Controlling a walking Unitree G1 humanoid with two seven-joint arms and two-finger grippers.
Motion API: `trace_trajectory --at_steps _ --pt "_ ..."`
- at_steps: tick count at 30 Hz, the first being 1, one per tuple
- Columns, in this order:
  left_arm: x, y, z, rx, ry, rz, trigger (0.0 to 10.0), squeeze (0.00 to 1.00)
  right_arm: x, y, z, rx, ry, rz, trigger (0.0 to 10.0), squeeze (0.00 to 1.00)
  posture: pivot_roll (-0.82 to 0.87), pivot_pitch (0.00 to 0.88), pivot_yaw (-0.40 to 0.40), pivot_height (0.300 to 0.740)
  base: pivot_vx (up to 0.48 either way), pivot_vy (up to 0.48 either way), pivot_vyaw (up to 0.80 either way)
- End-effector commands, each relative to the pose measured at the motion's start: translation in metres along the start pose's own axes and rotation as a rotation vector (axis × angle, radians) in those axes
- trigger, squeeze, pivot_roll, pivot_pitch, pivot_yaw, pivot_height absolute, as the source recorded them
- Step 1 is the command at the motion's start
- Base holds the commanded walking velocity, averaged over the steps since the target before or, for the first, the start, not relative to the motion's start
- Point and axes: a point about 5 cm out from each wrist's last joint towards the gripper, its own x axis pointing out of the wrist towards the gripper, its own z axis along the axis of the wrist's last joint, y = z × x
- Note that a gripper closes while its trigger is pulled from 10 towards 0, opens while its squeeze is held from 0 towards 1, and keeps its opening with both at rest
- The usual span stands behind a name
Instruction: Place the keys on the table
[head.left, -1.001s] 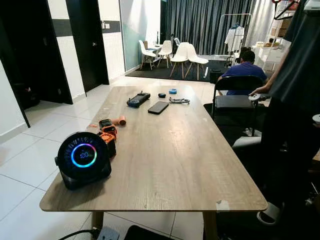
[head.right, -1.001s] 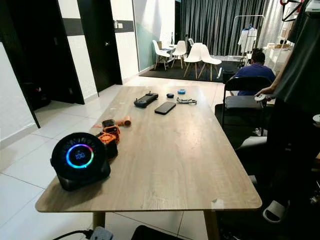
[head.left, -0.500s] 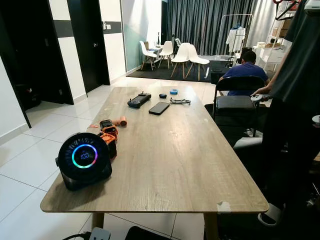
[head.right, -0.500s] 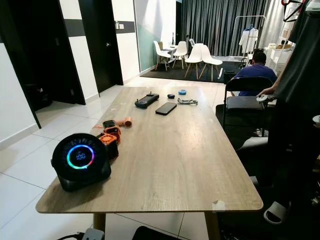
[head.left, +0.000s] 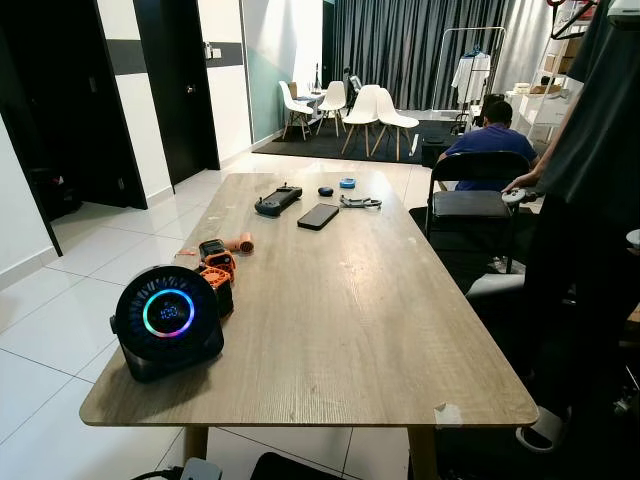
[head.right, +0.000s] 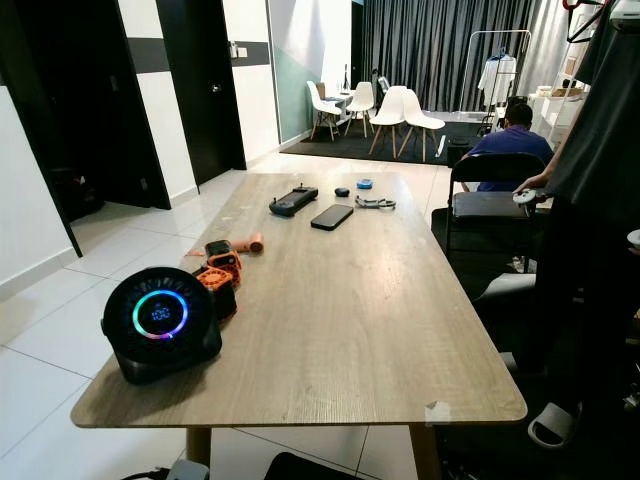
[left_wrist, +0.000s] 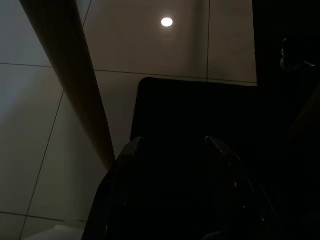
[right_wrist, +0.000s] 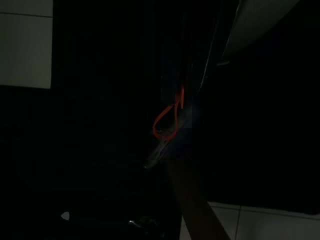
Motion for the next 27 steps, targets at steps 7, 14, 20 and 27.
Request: trace_trajectory --at_steps 7,14,20,27 --pt "-0.0036 0.0039 -0.0041 0.019 0.011 -0.01 10.0 0.0 -0.0012 0.0025 -0.0029 -0.005 0.003 0.011 10.0 0.0 -0.01 0.0 0.03 0.74 0.0 0.0 0.0" --pt "-0.0039 0.0022 -0.0048 0.017 0.011 -0.023 10.0 0.0 -0.0015 0.0058 -0.0048 -0.006 0.016 0.04 10.0 0.0 -0.01 0.0 0.029 0.74 0.0 0.0 0.0" --pt "-0.0042 0.0014 -0.0037 0.01 -0.005 -0.033 10.0 0.0 -0.0011 0.008 -0.004 0.001 0.017 0.049 10.0 0.0 0.0 0.0 0.027 0.74 0.0 0.0 0.0" --pt "-0.0043 0.0017 -0.0029 0.005 -0.014 -0.029 10.0 0.0 -0.0008 0.0087 -0.0033 -0.01 0.017 0.054 10.0 0.0 0.0 0.0 0.025 0.74 -0.279 0.0 0.0"
